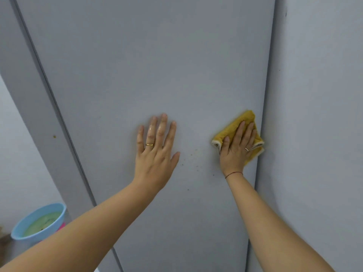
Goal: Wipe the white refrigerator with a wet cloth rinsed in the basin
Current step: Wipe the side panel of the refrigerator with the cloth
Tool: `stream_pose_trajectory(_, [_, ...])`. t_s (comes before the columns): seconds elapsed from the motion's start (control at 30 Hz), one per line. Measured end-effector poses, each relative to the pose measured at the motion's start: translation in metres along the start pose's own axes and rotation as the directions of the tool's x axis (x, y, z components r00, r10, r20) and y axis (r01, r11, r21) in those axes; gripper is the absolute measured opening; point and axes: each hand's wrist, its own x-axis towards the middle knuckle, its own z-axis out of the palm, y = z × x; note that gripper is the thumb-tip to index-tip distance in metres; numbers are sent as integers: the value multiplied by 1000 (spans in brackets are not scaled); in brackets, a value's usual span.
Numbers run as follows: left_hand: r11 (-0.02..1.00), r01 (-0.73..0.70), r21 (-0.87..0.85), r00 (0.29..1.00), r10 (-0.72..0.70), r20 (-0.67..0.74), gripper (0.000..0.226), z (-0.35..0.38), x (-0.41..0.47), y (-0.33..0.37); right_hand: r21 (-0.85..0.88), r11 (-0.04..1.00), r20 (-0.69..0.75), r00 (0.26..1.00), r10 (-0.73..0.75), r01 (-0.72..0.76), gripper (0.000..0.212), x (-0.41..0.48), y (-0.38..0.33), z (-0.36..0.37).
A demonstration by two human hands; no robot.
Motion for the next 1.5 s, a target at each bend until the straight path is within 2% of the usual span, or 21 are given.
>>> stream_pose_trajectory(0.27, [999, -38, 20, 999, 37, 32, 78, 18, -35, 6, 13, 990, 101, 986, 136, -138, 72, -78, 34, 13])
stream_pose_trajectory(0.43, [999, -32, 14, 998, 31, 55, 74, 14, -41, 2, 55, 957, 83, 957, 278, -283, 68, -76, 1, 14])
stream_pose_trajectory(0.63, [1000, 11, 9, 999, -11, 46, 72, 4, -39, -16, -19, 981, -24, 981, 192, -192, 71, 4, -90, 3])
stream_pose_trajectory(0.83, [1000, 30, 6, 999, -31, 31, 74, 0, -42, -30, -47, 994, -39, 994, 100, -102, 67, 68, -159, -10])
stream_pose_trajectory(0.93, [1000, 24, 9, 999, -24, 23, 72, 0, -43, -32, -77, 997, -45, 999, -3, 0, 64, 90, -175, -16])
stream_pose_trajectory(1.03, [1000, 16, 0, 1000, -16, 23, 71, 1, -44, -33, -97, 986, -30, 990, -136, 132, 67, 117, -167, -29])
stream_pose_trajectory(1.1, [1000, 12, -6, 1000, -12, 15, 72, 2, -45, -34, -86, 985, -29, 988, -153, 150, 64, 142, -156, -38])
stream_pose_trajectory(1.23, [1000, 6, -16, 1000, -6, 0, 71, 5, -45, -35, -70, 997, -52, 998, -17, 14, 61, 185, -138, -52])
stream_pose_trajectory(1.3, [1000, 8, -20, 1000, -8, -4, 71, 6, -45, -35, -81, 997, -54, 998, -10, 6, 61, 185, -128, -50])
stream_pose_trajectory(1.37, [1000, 9, -20, 1000, -10, -9, 71, 6, -46, -34, -103, 995, -61, 998, -14, 8, 62, 167, -113, -44])
stream_pose_trajectory(1.5, [1000, -6, -12, 1000, 6, -5, 71, 5, -48, -36, -102, 992, -48, 996, 70, -75, 69, 97, -65, -25])
